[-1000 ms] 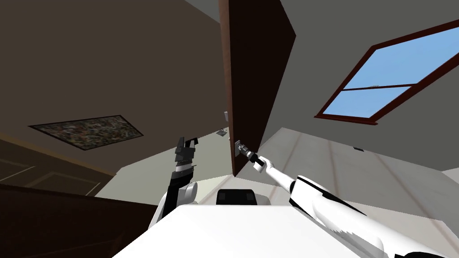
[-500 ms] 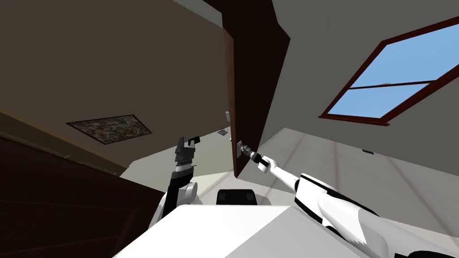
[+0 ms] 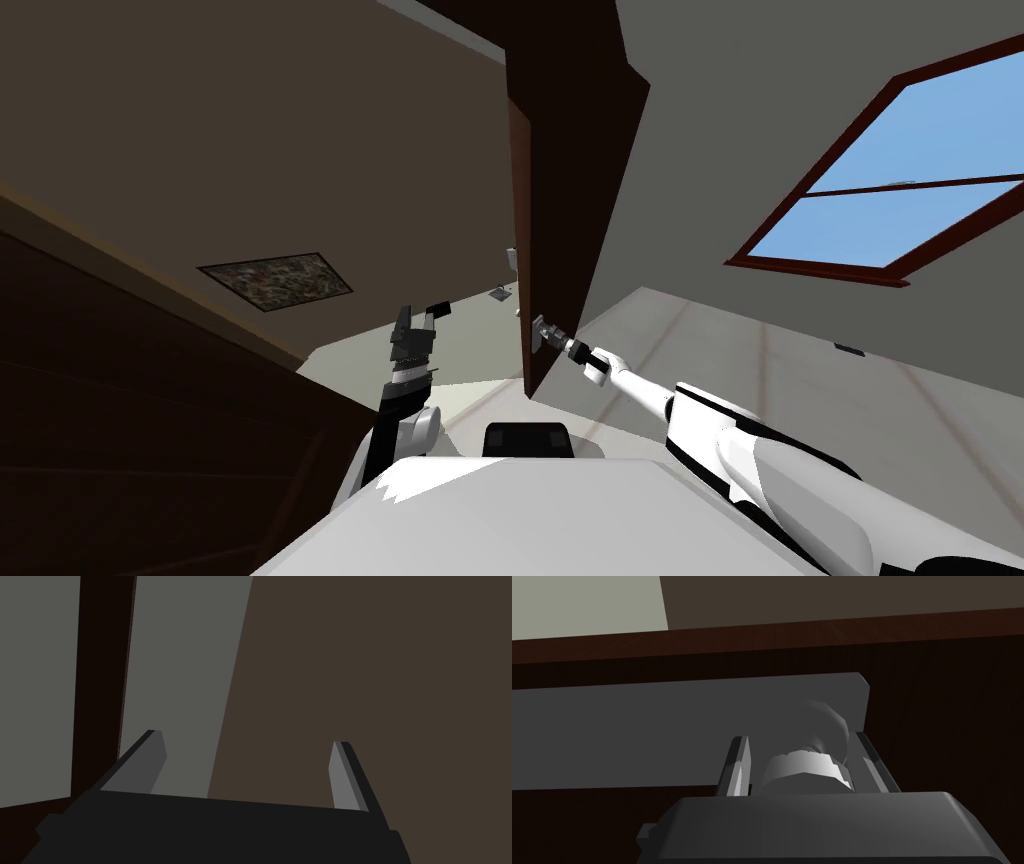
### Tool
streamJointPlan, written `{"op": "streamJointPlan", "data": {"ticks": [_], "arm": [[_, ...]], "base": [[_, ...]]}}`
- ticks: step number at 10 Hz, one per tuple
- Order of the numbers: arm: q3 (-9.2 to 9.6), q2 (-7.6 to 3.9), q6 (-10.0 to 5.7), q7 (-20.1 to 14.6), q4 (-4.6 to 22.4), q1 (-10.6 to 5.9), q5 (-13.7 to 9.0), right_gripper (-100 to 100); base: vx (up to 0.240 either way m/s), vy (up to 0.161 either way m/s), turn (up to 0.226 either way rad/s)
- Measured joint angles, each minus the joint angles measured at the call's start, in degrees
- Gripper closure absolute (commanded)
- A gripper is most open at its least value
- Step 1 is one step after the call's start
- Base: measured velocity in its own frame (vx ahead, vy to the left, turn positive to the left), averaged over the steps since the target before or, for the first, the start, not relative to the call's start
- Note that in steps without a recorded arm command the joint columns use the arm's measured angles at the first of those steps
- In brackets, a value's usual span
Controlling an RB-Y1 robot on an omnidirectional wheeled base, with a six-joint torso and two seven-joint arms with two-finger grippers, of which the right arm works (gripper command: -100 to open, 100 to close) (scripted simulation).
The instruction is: Pull the door open
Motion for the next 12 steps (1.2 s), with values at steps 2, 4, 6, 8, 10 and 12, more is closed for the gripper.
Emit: {"op": "streamJointPlan", "data": {"ticks": [2,4,6,8,10,12], "arm": [[1.06,-0.55,-1.86,-1.1,1.2,-0.56,-0.03,100],[2.13,-0.9,-3.69,-1.85,2.38,-1.18,-0.27,100],[3.02,-1.79,-5.01,-2.25,2.26,-0.92,-0.46,100],[4.0,-2.45,-6.75,-2.86,3.73,-1.17,-0.71,100],[4.96,-2.74,-8.9,-3.49,5.63,-1.77,-0.99,100],[6.01,-3.66,-11.04,-4.2,6.43,-2.12,-1.35,100]], "base": [[-0.044,-0.091,0.08],[-0.091,-0.184,0.13],[-0.072,-0.108,0.046],[-0.084,-0.107,0.077],[-0.095,-0.148,0.157],[-0.094,-0.155,0.097]]}}
